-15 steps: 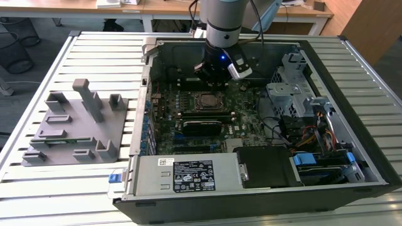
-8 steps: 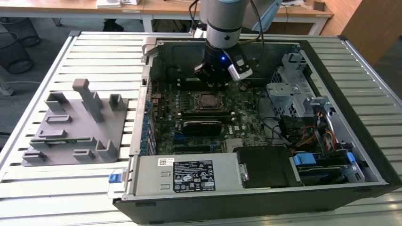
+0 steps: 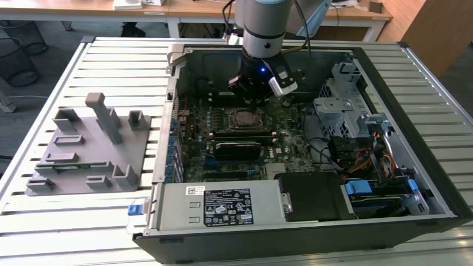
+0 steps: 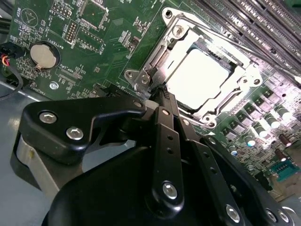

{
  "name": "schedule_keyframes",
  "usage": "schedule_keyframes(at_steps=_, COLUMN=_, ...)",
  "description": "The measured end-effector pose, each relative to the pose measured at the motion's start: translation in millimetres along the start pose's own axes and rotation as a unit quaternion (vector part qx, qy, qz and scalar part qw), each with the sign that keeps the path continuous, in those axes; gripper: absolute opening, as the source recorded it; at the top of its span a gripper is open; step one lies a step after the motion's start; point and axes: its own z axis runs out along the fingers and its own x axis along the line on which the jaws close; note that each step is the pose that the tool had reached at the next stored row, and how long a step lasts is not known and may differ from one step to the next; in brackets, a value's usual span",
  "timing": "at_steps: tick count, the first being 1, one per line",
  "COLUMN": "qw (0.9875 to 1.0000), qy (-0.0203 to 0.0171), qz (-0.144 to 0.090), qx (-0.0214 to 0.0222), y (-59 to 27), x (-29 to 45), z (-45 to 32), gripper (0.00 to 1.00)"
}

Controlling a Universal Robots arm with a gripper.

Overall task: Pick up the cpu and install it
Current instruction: 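Install the second cpu locking lever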

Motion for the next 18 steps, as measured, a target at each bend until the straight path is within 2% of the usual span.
schedule_keyframes(at_steps=14, qw=1.0000, qy=0.0000, qz=0.000, qx=0.0000, y=-14.7, x=0.2, z=-0.9, gripper=0.11)
schedule_keyframes(at_steps=16, qw=1.0000, qy=0.0000, qz=0.000, qx=0.0000, y=-14.8, x=0.2, z=-2.7, gripper=0.11)
schedule_keyframes(at_steps=18, qw=1.0000, qy=0.0000, qz=0.000, qx=0.0000, y=-14.5, x=0.2, z=-7.9, gripper=0.11)
